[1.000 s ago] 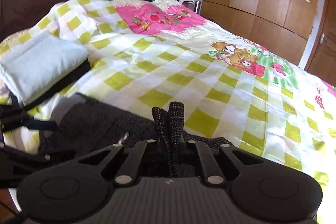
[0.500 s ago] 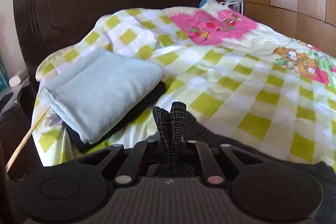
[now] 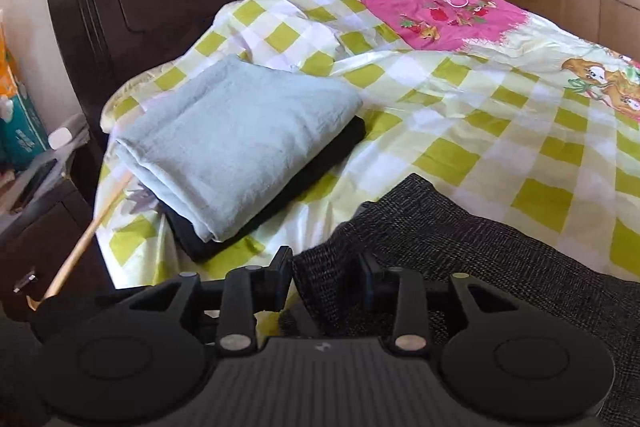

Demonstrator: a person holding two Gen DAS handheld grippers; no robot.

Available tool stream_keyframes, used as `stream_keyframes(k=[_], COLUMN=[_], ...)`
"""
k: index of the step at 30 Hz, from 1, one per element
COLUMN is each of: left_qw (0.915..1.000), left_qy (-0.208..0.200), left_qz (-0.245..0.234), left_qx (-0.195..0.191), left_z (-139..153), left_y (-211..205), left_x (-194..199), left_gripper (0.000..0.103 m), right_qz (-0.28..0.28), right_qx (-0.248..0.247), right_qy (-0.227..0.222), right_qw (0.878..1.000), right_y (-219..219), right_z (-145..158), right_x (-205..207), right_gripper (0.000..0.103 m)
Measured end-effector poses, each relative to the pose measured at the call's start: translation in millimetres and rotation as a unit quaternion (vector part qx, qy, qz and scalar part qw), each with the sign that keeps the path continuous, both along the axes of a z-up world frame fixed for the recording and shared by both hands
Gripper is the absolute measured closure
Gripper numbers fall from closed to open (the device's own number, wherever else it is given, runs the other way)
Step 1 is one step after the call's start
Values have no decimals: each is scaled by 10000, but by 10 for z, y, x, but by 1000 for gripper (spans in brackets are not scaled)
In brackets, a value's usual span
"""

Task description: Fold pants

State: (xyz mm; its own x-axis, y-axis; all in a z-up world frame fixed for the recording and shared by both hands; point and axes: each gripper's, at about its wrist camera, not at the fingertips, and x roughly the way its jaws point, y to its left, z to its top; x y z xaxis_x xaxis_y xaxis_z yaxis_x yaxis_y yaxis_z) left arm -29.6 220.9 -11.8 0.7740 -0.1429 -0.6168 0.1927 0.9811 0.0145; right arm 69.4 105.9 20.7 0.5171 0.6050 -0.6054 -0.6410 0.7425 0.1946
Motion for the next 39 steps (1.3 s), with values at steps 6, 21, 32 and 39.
stream_keyframes(k=[6,21,32,39], left_qw=[9984,9995,9982,9957], left_qy=[-525,-278,-198,-530], left_qz=[187,54,40,-227], left_qx=[-37,158,563,729], left_z=[350,-87,33,199], left_y=[22,-411,-534,-938], left_x=[-93,1081,946,815], left_gripper=[44,39,38,38], right_qz=[-136,-2208,-2868,-3692], right_qx=[330,-781,-294,-369], right_qy=[-54,298,-30,501], right_qw=[9993,9717,9575,9273], right_y=[-346,-1714,-2383,-3154], right_z=[223,-247,-37,-142], right_x=[-22,362,69,-168], right_gripper=[53,53,54,52])
